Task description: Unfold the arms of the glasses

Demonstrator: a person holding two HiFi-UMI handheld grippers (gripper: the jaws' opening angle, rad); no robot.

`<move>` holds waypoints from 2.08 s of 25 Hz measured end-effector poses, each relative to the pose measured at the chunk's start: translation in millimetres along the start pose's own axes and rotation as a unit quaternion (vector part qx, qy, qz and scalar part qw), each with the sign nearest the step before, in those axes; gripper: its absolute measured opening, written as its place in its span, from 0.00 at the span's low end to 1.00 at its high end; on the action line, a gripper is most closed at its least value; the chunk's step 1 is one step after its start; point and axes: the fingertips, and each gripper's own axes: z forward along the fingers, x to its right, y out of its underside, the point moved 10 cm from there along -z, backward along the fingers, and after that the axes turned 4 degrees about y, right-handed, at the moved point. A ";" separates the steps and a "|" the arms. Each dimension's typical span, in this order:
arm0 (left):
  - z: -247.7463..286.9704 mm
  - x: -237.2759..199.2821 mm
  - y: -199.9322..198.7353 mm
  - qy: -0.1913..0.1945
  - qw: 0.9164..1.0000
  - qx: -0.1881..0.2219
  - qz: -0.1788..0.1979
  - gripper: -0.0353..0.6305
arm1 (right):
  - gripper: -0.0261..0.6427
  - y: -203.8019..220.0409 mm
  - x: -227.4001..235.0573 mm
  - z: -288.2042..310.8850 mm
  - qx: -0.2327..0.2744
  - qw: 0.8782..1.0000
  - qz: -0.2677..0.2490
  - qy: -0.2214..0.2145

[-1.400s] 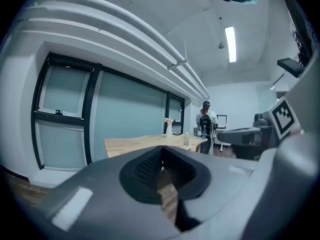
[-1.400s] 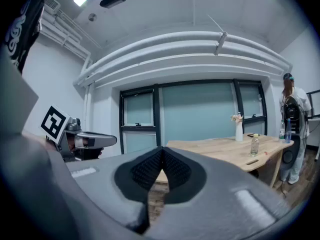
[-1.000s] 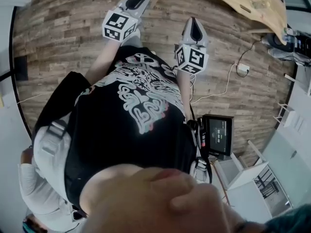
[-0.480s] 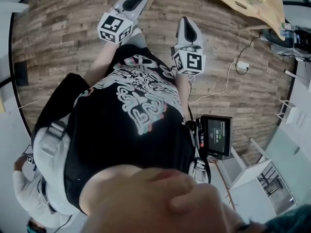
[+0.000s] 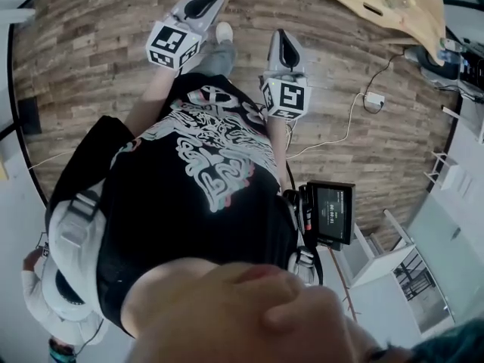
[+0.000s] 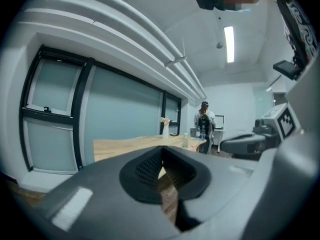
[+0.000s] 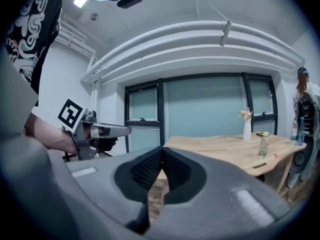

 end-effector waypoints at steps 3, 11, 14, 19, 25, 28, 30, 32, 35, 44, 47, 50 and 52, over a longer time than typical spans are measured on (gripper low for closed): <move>27.5 -22.7 0.9 -0.016 1.000 0.000 -0.006 0.04 | 0.04 -1.0 23.0 29.0 -0.014 1.000 -0.003 0.007; 163.3 -93.5 11.8 -0.033 0.998 -0.037 0.028 0.04 | 0.04 5.2 121.2 157.8 -0.056 0.998 0.002 0.012; 171.9 -118.6 -0.6 -0.042 0.997 -0.042 0.048 0.04 | 0.04 -6.9 121.7 189.4 -0.055 0.998 0.004 0.008; 164.7 -151.2 -23.4 -0.070 0.993 -0.043 0.079 0.04 | 0.04 -26.1 111.4 221.1 -0.058 0.998 0.000 0.012; 197.6 -175.7 -19.1 -0.073 0.992 -0.050 0.088 0.04 | 0.04 -26.5 128.5 246.0 -0.073 0.997 -0.019 0.035; 211.1 -187.7 -16.1 -0.074 0.993 -0.054 0.078 0.04 | 0.04 -23.5 135.7 259.3 -0.087 0.995 -0.024 0.037; 206.9 -188.7 -17.4 -0.075 0.993 -0.055 0.077 0.04 | 0.04 -25.0 131.8 259.0 -0.091 0.995 -0.021 0.037; 217.0 -187.3 -13.3 -0.076 0.993 -0.059 0.074 0.04 | 0.04 -19.9 141.2 263.5 -0.098 0.994 -0.016 0.038; 240.9 -189.4 -5.6 -0.080 0.992 -0.067 0.070 0.04 | 0.04 -9.4 161.8 281.1 -0.105 0.994 -0.014 0.029; 256.3 -199.2 -11.4 -0.078 0.990 -0.090 0.077 0.04 | 0.04 -5.0 167.4 320.7 -0.113 0.993 -0.020 -0.010; 264.9 -201.0 -2.3 -0.075 0.990 -0.103 0.057 0.04 | 0.04 0.7 168.9 332.0 -0.120 0.992 -0.023 -0.017; 282.2 -200.9 18.4 -0.062 0.990 -0.123 0.040 0.04 | 0.04 20.0 174.3 348.1 -0.139 0.990 -0.023 -0.026; 294.3 -200.1 33.9 -0.051 0.989 -0.139 0.028 0.04 | 0.04 32.8 179.2 358.4 -0.152 0.987 -0.026 -0.034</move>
